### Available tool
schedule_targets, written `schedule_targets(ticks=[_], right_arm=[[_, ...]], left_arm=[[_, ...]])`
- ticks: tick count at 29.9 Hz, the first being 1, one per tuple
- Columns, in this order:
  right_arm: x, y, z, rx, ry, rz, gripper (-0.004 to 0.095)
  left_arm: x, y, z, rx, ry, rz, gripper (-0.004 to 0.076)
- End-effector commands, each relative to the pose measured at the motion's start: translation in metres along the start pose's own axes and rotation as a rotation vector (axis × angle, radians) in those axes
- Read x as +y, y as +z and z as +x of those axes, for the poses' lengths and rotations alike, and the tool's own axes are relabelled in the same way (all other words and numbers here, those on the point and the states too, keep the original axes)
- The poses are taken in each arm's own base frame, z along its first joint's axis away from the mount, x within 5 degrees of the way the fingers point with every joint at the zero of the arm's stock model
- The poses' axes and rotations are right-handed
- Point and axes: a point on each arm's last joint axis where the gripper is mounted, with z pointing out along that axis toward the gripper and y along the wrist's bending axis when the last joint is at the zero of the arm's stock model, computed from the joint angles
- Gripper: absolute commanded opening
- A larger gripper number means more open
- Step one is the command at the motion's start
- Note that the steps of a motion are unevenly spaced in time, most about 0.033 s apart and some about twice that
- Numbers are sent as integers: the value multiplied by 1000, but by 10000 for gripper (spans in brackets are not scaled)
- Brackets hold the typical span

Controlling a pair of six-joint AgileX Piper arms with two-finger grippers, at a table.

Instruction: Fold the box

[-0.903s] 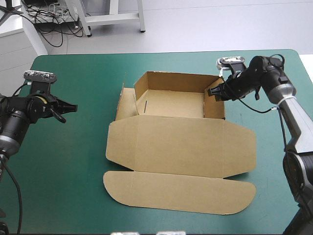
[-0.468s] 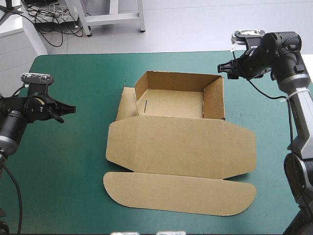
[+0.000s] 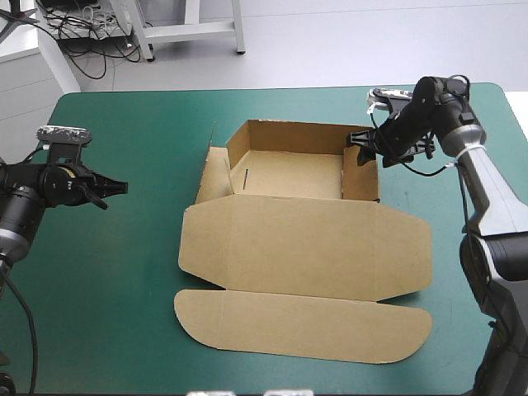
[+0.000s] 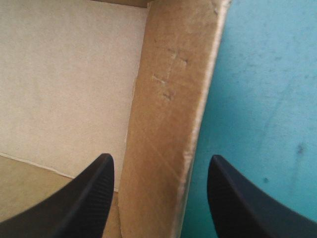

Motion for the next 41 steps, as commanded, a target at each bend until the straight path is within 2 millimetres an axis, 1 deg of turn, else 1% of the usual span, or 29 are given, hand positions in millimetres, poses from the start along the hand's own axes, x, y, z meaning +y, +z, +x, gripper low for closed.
schedule_targets(ticks=[1,3,7,8,9,10,13,14,15,18,20,23,25,27,30,33,36,38,41], right_arm=[[2,-3,-3,-14,-5,-29,525],[-1,11,-4,25,7,-36,525],[-2,29,-5,64,43,-65,508],[-3,34,-5,73,46,-64,474],[-4,35,-5,75,46,-62,420],[-4,36,-5,78,45,-57,344],[-6,36,-5,78,25,-42,49],[-6,36,-5,78,22,-40,-20],[-6,36,-5,78,22,-40,-3],[-5,33,-5,72,20,-49,-1],[-2,25,-5,54,3,-71,-1],[-1,6,-6,5,-4,-143,-1],[-1,-12,-6,-40,-1,-200,-1],[-3,-31,-6,-87,-8,-231,-1],[-4,-60,-1,-153,-26,-215,-1],[3,-87,6,-211,-65,-205,-1],[11,-105,12,-251,-97,-216,-1],[13,-112,14,-267,-102,-223,-1],[14,-116,16,-275,-105,-223,-1]], left_arm=[[1,-15,-10,-86,-11,4,-7],[0,-15,-10,-83,-19,12,-8],[-1,-14,-9,-79,-32,25,-8],[-1,-13,-9,-77,-35,24,-7],[0,-13,-9,-74,-48,28,-7],[2,-11,-9,-68,-79,37,-7],[15,-6,-8,-56,-171,77,-7],[20,-4,-8,-57,-213,94,-6],[26,-3,-7,-58,-235,107,-6],[44,2,-5,-55,-332,174,-7],[57,4,-2,-52,-387,218,-7],[74,8,4,-39,-435,278,-7],[80,11,7,-24,-459,338,-7],[83,15,9,-10,-473,399,-7],[80,23,10,15,-484,468,-7],[73,28,7,26,-494,511,-10],[60,29,2,11,-456,560,-10],[49,28,-3,-16,-420,606,-10],[33,26,-11,-57,-399,687,-9]])
